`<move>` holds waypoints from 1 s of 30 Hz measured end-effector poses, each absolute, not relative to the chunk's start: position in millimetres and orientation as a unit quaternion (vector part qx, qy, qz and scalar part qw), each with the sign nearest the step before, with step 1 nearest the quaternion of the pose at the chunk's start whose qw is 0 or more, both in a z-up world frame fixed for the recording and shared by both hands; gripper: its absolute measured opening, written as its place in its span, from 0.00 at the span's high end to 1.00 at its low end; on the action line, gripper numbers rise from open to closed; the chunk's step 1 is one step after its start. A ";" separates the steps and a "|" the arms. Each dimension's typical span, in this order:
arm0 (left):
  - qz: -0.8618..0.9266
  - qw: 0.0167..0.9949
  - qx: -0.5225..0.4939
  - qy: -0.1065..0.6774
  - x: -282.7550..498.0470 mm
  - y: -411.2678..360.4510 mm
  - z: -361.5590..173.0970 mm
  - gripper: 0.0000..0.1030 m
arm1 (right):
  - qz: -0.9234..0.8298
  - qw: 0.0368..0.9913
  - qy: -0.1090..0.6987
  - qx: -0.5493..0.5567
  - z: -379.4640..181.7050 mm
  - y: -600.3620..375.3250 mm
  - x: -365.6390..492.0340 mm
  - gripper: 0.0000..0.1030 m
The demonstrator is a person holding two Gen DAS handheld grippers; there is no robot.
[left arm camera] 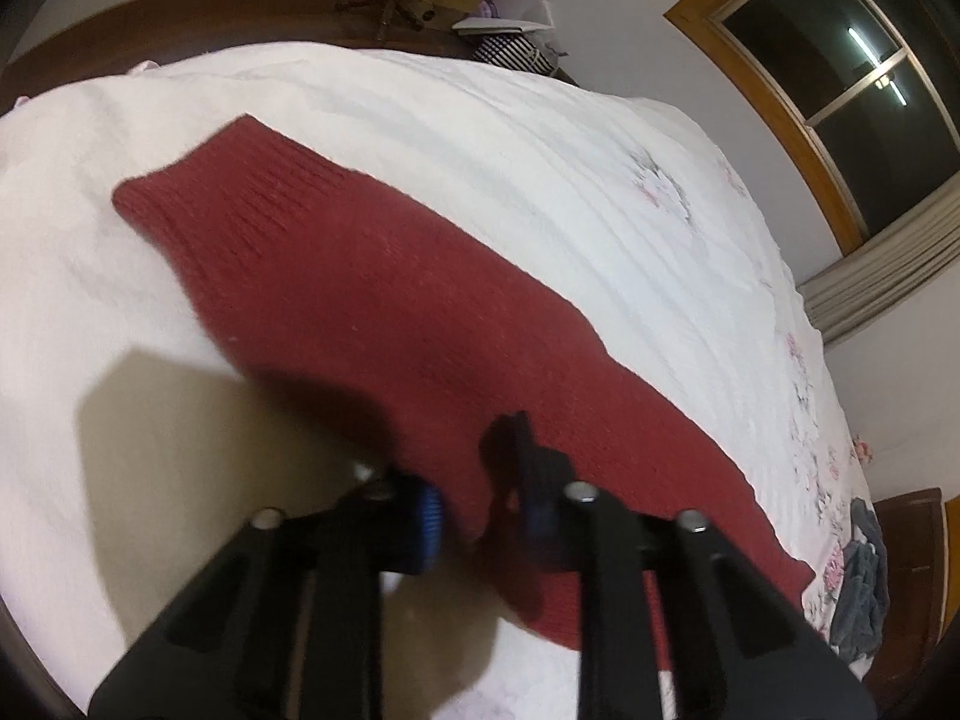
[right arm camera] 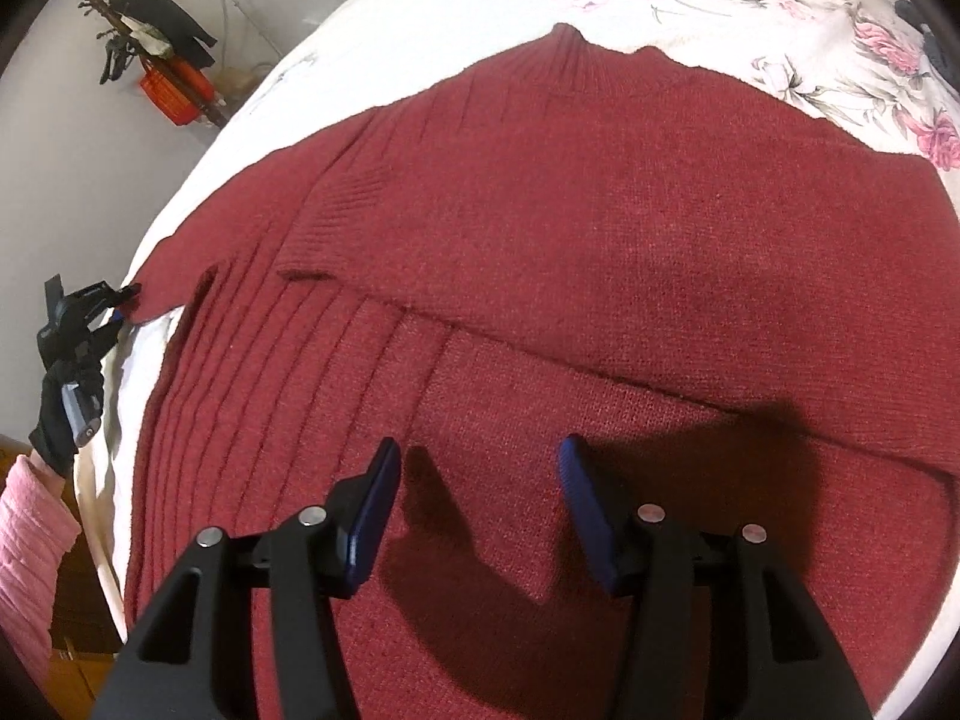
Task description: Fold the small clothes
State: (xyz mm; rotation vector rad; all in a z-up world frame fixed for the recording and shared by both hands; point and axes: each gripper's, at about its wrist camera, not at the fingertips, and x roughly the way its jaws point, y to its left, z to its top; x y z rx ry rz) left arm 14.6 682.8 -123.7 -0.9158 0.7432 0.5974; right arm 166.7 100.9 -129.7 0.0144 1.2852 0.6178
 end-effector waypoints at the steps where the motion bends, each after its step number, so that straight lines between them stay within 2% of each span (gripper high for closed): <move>1: 0.278 0.792 -0.420 0.345 13.4 682.7 -121.3 0.91 | 0.284 0.756 0.589 0.008 -129.6 100.2 166.3 0.46; 7: 0.262 0.824 -0.379 0.331 25.2 658.8 -90.2 0.95 | 0.283 0.757 0.589 0.010 -125.1 97.3 159.8 0.46; 12: 0.200 0.871 -0.312 0.322 51.3 602.2 -53.3 0.95 | 0.290 0.758 0.584 0.004 -117.3 96.6 151.1 0.46; 16: 0.143 0.886 -0.300 0.322 72.7 556.2 -40.7 0.95 | 0.292 0.761 0.579 0.001 -111.9 91.4 145.8 0.46; 25: 0.035 0.896 -0.288 0.337 107.5 446.9 -43.3 0.95 | 0.286 0.764 0.578 0.012 -110.6 74.8 145.1 0.46; 30: 0.023 0.881 -0.298 0.367 125.1 418.4 -73.4 0.95 | 0.285 0.763 0.579 0.019 -115.2 68.9 144.7 0.46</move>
